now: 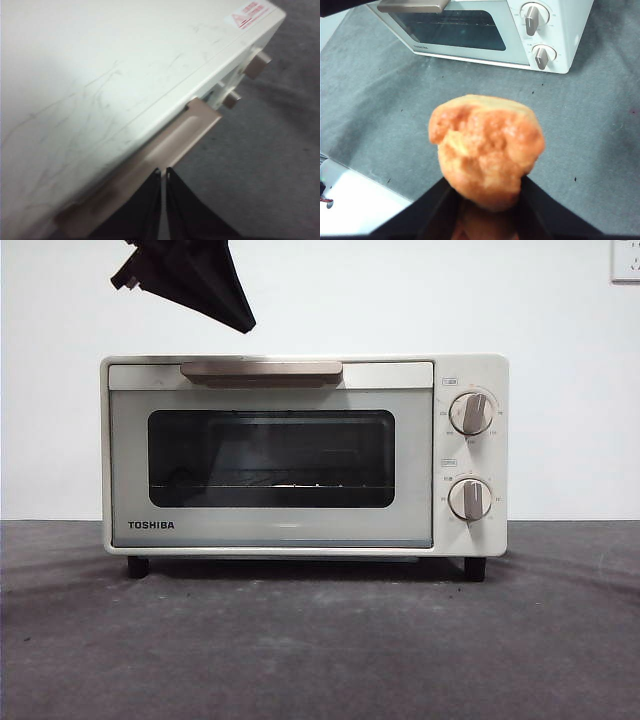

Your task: The left arm flap open the oven, the right arm pick bread and place it into oven, the left arm flap close the oven

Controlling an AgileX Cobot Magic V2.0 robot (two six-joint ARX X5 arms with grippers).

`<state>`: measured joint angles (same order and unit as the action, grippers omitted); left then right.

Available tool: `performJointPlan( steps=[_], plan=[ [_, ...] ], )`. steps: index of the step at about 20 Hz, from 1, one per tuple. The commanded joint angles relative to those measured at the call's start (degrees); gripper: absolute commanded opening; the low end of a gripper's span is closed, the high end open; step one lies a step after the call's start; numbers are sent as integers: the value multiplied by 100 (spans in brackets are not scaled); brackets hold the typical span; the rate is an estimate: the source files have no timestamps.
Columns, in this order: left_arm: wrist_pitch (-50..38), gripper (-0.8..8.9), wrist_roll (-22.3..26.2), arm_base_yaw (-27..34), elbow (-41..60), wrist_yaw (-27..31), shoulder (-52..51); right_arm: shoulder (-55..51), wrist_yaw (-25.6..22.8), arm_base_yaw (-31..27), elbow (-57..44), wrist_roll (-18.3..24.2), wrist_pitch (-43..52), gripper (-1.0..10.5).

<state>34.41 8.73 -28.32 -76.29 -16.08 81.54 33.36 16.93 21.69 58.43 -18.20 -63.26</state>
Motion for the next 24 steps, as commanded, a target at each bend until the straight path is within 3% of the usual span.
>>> performJointPlan(
  steps=[1,9,17,24],
  plan=[
    [-98,16,337,-66,-144,308,151,15,20,31,96,46,63,140],
    [-22,16,361,-98,-146,227,450,15,20,31,96,48,61,140],
    [870,16,369,-107,-144,232,330,15,20,31,96,61,63,140],
    [975,16,140,-236,118,236,195,15,17,31,96,63,61,140]
  ],
)
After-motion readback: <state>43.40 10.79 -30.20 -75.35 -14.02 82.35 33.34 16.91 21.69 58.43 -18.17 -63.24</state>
